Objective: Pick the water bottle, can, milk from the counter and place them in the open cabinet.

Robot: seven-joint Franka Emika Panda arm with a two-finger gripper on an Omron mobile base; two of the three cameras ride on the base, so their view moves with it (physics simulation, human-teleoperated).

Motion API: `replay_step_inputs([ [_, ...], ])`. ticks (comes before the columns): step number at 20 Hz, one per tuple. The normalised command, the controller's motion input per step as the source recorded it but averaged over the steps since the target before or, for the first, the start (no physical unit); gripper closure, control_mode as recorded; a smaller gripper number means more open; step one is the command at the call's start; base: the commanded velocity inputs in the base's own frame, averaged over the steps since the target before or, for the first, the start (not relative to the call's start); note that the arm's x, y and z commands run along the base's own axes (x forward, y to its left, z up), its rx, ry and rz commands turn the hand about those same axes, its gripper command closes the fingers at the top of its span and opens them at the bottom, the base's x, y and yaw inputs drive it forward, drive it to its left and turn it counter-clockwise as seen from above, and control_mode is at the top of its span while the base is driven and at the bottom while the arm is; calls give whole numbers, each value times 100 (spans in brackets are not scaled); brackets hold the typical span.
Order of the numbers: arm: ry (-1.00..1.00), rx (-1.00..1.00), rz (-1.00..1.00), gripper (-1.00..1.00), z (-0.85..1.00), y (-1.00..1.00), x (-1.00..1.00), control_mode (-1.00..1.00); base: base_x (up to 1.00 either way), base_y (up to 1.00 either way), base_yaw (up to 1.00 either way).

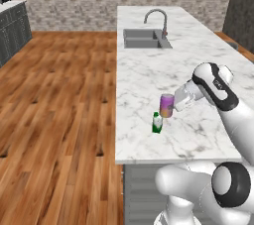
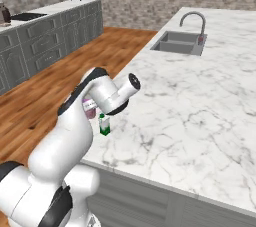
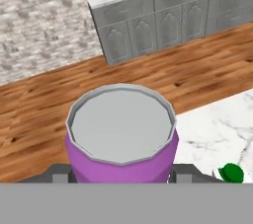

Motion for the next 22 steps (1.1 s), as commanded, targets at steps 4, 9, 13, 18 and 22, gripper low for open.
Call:
replay_step_inputs([
  [4, 0, 3, -5, 100, 63, 12, -22, -100, 0, 0, 0],
  [9, -9, 0, -6, 100, 55, 13, -21, -100, 0, 0, 0],
  [13, -11, 0, -4, 100, 44, 18, -24, -100, 0, 0, 0],
  [18, -5, 0, -1, 100, 16, 8, -11, -100, 0, 0, 0],
  [22, 0, 0, 0, 100, 0, 0, 0, -100, 0, 0, 0],
])
